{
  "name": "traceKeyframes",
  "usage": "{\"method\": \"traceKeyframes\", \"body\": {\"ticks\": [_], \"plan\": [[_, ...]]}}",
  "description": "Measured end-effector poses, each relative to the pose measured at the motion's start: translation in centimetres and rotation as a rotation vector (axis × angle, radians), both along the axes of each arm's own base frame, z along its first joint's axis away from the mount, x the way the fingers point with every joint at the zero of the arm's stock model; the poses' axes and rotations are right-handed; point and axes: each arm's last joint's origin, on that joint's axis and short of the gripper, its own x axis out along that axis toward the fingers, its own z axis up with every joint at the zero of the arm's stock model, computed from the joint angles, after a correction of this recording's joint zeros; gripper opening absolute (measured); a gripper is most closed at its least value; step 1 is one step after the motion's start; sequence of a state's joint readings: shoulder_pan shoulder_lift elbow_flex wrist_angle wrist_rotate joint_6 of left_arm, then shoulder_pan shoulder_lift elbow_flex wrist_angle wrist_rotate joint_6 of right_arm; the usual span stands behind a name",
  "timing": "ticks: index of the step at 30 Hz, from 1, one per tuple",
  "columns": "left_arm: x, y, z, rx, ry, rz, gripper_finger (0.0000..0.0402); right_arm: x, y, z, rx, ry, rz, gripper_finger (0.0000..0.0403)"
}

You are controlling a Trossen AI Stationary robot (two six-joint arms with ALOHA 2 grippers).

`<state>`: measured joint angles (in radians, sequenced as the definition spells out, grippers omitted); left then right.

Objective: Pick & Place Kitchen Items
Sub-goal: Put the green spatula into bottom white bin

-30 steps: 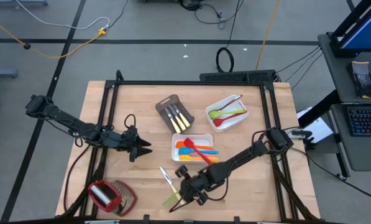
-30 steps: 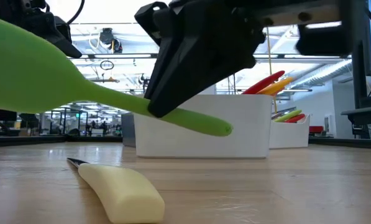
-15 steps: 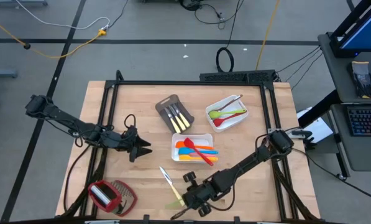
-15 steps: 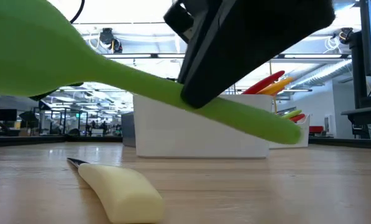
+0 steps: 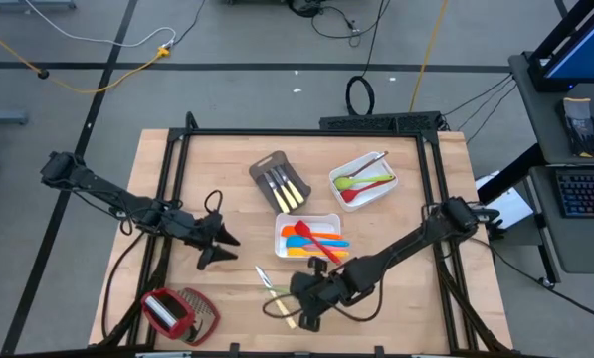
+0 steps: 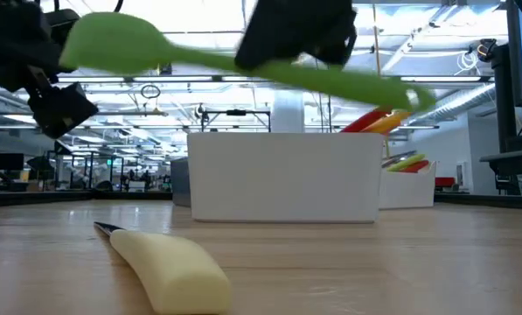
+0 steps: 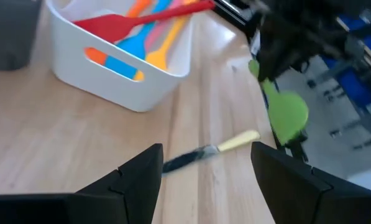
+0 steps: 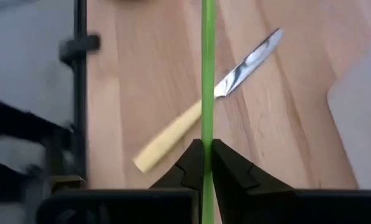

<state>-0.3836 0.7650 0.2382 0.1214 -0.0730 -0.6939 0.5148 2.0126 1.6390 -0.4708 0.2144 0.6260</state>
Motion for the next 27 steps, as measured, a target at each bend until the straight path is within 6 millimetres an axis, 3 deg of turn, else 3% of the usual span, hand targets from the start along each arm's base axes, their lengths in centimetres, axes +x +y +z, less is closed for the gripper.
{"method": "traceKeyframes", "body": {"ticks": [7, 14, 19, 24, 27], "plan": [[0.0, -0.1, 0.0, 0.047, -0.016, -0.073, 0.0250, -2.2, -1.9, 3.3, 0.166, 0.109, -0.245, 0.0010], [0.0, -0.1, 0.0, 0.088, -0.032, -0.091, 0.0250, -5.8, -3.3, 6.8, 0.389, 0.339, -0.392, 0.0010], [0.0, -0.1, 0.0, 0.104, -0.038, -0.097, 0.0250, -7.3, -5.0, 9.1, 0.542, 0.432, -0.484, 0.0010], [0.0, -0.1, 0.0, 0.116, -0.043, -0.094, 0.0250, -7.7, -8.0, 10.6, 0.698, 0.550, -0.585, 0.0010], [0.0, -0.1, 0.1, 0.130, -0.053, -0.099, 0.0250, -6.9, -9.9, 11.0, 0.810, 0.593, -0.595, 0.0010]]}}
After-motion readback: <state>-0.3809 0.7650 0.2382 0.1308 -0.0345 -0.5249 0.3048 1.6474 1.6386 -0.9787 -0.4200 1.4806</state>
